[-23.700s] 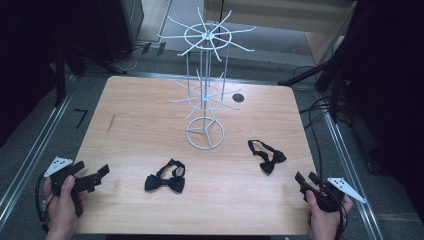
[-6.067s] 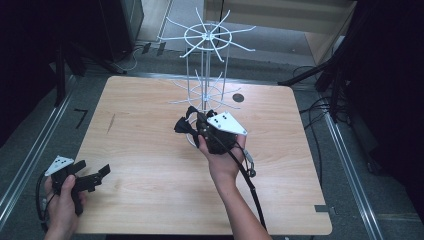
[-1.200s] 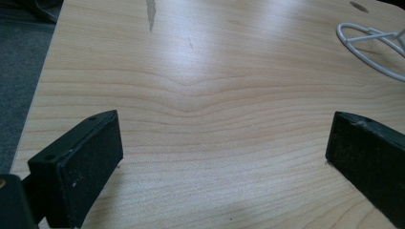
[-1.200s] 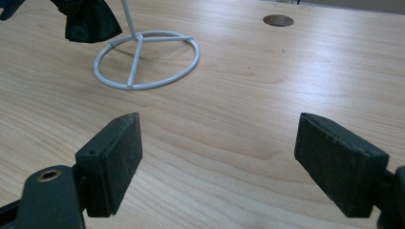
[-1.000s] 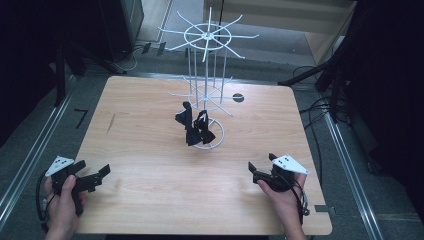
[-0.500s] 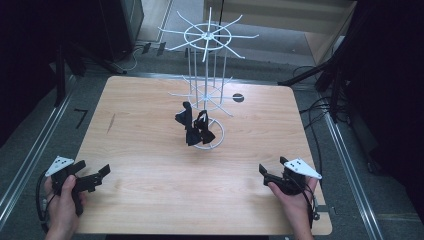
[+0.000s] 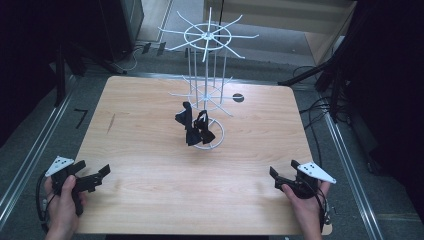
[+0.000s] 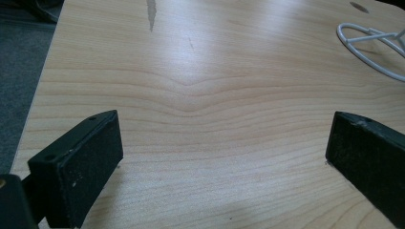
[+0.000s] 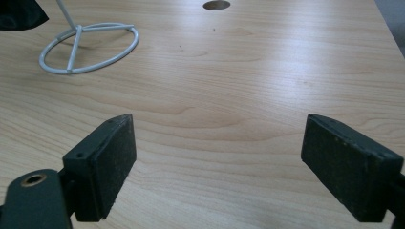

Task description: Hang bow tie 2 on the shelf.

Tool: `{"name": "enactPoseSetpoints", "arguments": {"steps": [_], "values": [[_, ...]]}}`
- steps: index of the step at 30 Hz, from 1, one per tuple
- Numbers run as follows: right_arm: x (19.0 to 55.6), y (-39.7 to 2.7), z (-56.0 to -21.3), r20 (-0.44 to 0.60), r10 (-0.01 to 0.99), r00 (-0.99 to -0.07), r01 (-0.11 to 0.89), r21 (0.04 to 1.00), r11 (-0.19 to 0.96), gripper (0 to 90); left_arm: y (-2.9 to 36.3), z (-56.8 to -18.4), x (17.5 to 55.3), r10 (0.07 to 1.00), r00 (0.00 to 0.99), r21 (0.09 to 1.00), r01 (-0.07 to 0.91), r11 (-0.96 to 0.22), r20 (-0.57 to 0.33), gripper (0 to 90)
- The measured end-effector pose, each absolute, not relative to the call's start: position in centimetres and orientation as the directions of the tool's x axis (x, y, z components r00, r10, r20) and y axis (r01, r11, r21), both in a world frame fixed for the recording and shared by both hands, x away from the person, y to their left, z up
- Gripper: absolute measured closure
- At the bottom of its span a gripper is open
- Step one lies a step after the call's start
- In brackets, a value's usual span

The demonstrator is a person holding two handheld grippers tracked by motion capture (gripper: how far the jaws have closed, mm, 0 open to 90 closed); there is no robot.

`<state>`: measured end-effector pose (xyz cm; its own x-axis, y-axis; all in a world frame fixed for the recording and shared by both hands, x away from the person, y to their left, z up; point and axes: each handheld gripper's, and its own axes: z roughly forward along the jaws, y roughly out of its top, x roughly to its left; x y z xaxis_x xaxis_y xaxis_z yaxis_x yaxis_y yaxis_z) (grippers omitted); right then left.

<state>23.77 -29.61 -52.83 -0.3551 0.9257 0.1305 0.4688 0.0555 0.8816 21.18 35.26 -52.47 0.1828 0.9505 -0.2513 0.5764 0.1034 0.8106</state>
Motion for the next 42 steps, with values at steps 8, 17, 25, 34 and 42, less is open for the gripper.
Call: {"name": "enactPoseSetpoints", "arguments": {"steps": [8,17,25,34,42], "values": [[23.4,-31.5,-53.1,0.159,0.933,-0.323,0.475,0.880,0.014,10.0,35.3,-52.5,21.2,0.950,0.184,0.811,0.576,0.102,-0.251,0.0],[22.4,-34.5,-53.8,0.159,0.949,-0.273,0.485,0.875,-0.007,9.6,35.3,-52.5,21.2,0.951,0.184,0.812,0.575,0.103,-0.251,0.0],[21.6,-36.5,-54.1,0.170,0.956,-0.238,0.482,0.876,-0.036,9.7,35.3,-52.5,21.2,0.951,0.182,0.811,0.576,0.103,-0.250,0.0],[20.8,-38.2,-54.8,0.159,0.968,-0.196,0.488,0.871,-0.044,10.3,35.2,-52.5,21.1,0.951,0.182,0.810,0.577,0.103,-0.251,0.0],[20.9,-38.5,-55.1,0.172,0.970,-0.169,0.492,0.868,-0.068,12.4,35.2,-52.5,21.2,0.952,0.181,0.808,0.580,0.101,-0.248,0.0]]}}
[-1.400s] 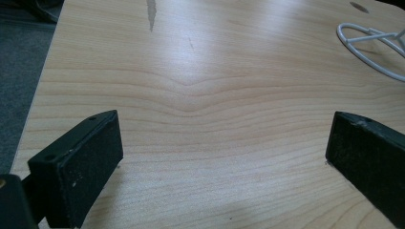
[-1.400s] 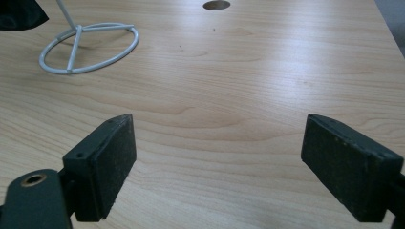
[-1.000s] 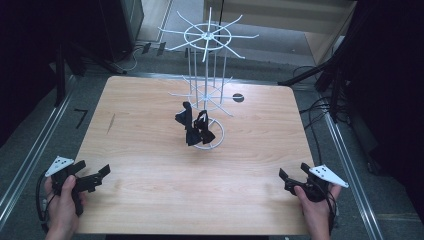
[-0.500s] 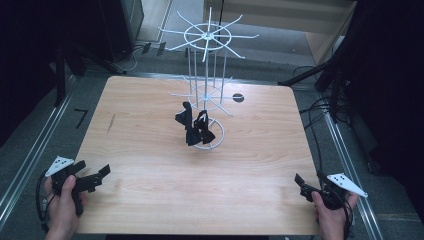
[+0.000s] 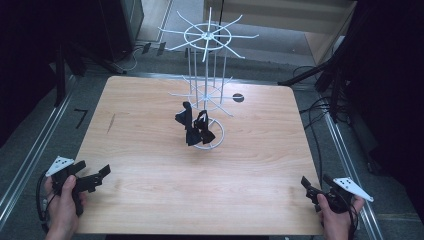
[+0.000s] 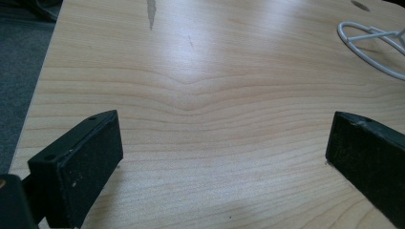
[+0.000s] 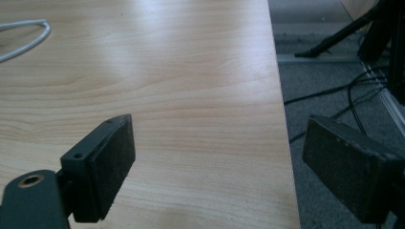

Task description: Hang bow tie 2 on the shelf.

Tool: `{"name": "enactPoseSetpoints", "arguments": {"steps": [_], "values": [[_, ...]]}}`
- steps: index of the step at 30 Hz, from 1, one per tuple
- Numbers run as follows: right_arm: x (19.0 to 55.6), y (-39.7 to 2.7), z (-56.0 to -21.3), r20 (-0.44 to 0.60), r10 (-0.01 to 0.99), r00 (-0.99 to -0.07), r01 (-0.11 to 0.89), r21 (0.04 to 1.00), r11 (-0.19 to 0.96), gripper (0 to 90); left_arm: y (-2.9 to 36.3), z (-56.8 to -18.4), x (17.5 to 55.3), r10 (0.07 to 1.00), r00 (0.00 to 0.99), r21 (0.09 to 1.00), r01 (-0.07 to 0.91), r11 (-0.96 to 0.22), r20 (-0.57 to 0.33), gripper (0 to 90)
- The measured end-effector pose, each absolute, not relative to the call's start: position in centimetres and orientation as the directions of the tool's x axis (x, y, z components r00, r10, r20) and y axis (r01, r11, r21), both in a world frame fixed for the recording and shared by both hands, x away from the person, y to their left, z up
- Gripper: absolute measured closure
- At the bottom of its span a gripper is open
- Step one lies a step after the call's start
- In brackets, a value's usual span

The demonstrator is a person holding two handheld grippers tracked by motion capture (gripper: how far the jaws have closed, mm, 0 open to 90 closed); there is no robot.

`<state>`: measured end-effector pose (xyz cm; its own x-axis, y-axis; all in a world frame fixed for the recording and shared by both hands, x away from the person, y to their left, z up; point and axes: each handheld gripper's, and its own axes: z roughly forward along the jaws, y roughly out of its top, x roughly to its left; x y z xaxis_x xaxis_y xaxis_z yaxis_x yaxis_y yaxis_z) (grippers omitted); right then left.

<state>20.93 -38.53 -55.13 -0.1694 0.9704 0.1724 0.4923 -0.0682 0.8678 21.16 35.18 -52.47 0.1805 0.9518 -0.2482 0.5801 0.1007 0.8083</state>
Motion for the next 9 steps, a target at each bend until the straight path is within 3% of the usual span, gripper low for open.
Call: {"name": "enactPoseSetpoints", "arguments": {"steps": [9], "values": [[21.1,-37.4,-55.1,0.136,0.975,-0.175,0.500,0.866,-0.031,12.8,35.2,-52.5,21.2,0.951,0.178,0.807,0.581,0.106,-0.253,0.0]]}}
